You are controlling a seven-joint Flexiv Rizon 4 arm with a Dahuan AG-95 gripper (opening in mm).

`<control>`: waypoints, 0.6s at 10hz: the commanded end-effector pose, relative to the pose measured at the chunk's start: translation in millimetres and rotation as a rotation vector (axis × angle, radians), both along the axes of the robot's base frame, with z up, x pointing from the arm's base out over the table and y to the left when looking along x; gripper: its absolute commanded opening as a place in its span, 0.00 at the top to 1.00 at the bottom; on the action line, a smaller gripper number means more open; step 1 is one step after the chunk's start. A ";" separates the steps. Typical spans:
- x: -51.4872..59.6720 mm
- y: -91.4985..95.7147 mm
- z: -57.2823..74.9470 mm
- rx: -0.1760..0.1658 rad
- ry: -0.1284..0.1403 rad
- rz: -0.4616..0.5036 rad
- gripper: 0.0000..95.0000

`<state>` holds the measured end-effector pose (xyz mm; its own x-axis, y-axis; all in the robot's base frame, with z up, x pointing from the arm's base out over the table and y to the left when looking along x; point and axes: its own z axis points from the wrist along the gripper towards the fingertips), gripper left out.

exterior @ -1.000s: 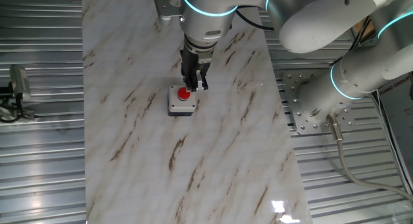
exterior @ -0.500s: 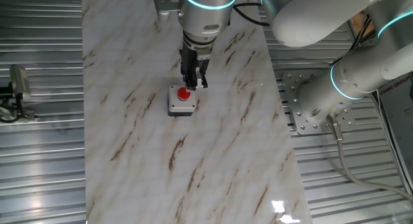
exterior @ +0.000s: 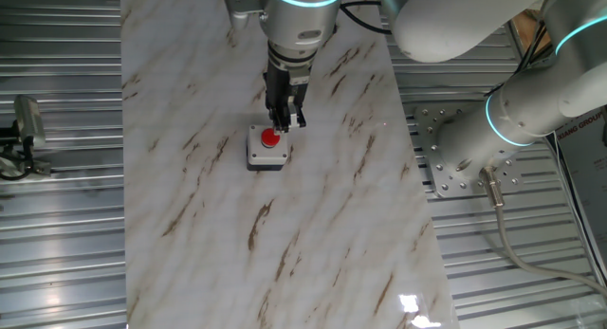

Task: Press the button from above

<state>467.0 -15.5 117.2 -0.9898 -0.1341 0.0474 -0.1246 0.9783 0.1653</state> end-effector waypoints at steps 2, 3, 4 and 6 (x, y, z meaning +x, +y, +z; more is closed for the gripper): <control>-0.3 0.0 0.3 -0.002 0.009 0.006 1.00; -0.3 0.0 0.3 0.000 0.007 0.015 1.00; -0.3 0.0 0.2 0.001 0.007 0.018 1.00; -0.3 0.0 0.2 -0.004 0.009 0.016 1.00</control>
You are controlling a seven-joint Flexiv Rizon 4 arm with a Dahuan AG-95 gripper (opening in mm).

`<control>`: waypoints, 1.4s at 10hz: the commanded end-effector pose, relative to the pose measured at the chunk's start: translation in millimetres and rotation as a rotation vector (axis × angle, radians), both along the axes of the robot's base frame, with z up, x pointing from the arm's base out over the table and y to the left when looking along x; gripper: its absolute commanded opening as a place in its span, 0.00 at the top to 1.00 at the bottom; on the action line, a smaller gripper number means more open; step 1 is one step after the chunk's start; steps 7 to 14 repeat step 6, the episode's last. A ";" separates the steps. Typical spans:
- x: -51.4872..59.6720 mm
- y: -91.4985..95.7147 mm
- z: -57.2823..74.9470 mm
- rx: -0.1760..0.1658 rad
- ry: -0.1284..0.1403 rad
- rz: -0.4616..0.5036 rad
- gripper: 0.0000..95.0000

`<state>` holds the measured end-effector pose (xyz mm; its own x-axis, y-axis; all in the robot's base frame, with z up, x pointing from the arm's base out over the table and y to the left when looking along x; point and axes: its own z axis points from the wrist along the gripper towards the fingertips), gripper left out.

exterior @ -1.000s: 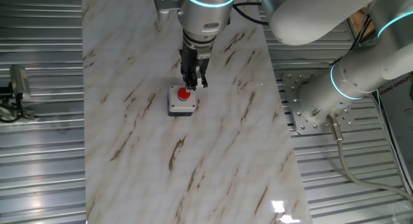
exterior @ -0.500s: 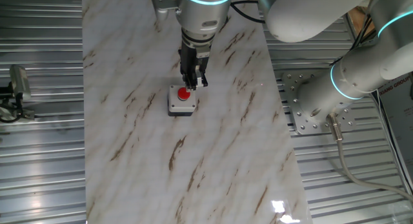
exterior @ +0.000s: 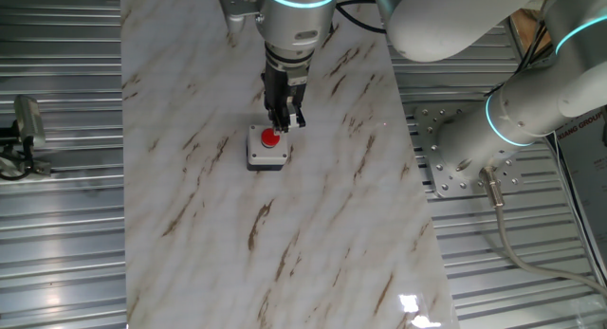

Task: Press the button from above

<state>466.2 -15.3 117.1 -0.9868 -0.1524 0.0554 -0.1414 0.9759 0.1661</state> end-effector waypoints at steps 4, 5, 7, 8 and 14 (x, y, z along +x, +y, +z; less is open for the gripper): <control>0.4 -0.1 0.3 -0.003 -0.001 -0.008 1.00; 0.3 -0.1 0.3 -0.003 0.000 -0.007 1.00; 0.3 -0.1 0.3 -0.003 0.000 -0.005 1.00; 0.3 -0.1 0.3 -0.003 0.000 -0.005 1.00; 0.3 -0.1 0.3 -0.003 0.000 -0.005 1.00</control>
